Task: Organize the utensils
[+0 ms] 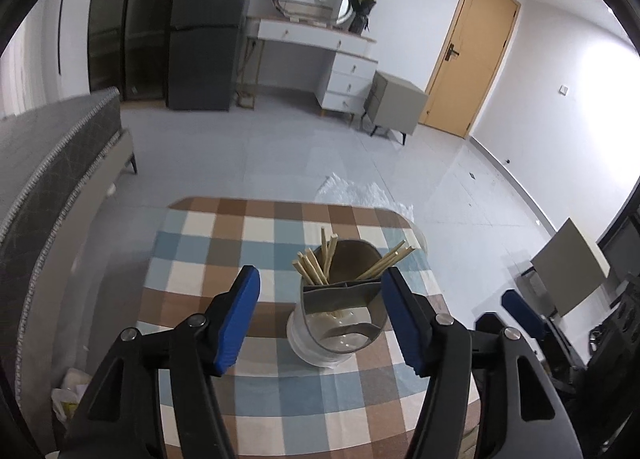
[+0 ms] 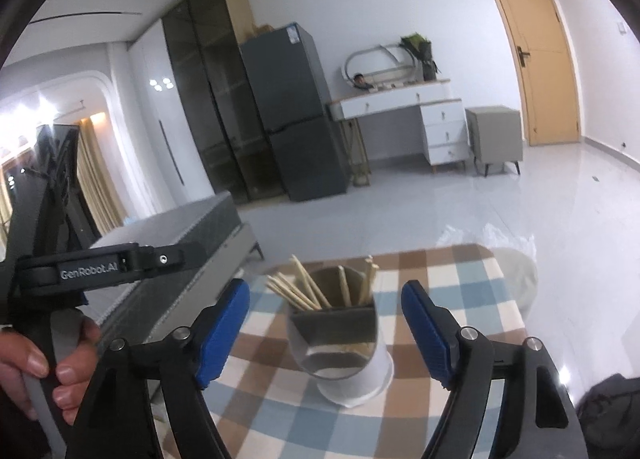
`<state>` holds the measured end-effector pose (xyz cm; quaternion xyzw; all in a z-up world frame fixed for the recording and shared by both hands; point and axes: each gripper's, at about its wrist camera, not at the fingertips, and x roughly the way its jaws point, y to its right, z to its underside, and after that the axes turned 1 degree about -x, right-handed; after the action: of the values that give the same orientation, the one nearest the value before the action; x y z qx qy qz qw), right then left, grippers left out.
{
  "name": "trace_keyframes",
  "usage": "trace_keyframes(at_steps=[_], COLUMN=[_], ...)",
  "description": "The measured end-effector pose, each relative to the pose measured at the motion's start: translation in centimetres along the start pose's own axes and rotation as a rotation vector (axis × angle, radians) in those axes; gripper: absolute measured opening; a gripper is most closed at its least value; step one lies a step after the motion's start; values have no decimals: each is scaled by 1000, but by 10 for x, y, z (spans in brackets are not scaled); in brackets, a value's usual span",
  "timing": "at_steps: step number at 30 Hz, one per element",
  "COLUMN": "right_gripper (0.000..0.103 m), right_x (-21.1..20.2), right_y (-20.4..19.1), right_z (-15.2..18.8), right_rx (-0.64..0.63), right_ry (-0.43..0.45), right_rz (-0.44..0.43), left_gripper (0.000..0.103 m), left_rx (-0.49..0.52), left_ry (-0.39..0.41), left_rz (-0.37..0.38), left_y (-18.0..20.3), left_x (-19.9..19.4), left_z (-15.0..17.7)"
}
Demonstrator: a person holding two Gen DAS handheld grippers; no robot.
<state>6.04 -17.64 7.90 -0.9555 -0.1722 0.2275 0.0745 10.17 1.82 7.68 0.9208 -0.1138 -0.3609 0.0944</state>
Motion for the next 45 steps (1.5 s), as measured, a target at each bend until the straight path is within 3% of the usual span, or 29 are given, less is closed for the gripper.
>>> trace_keyframes(at_steps=[5,11,24,32,38,45], right_gripper=[87,103,103,103,103,103], right_x=[-22,-45,-67,-71,-77,-82], right_y=[-10,-13,-21,-28,-29,-29], right_z=[-2,5,47,63,75,90], right_rx=[-36,-45,-135,-169,-160,-161], right_ry=[53,125,216,233,241,257], right_rz=[7,36,105,52,70,73], left_gripper=[76,88,90,90,90,90], left_rx=[-16,-30,-11,-2,46,72], left_ry=[100,215,319,359,346,333], left_rz=[-34,-73,-151,-234,-222,-258], left_y=[-2,-10,-28,-35,-26,-25], left_x=[-25,-46,-55,-47,-37,-26], left_z=[5,16,56,78,89,103])
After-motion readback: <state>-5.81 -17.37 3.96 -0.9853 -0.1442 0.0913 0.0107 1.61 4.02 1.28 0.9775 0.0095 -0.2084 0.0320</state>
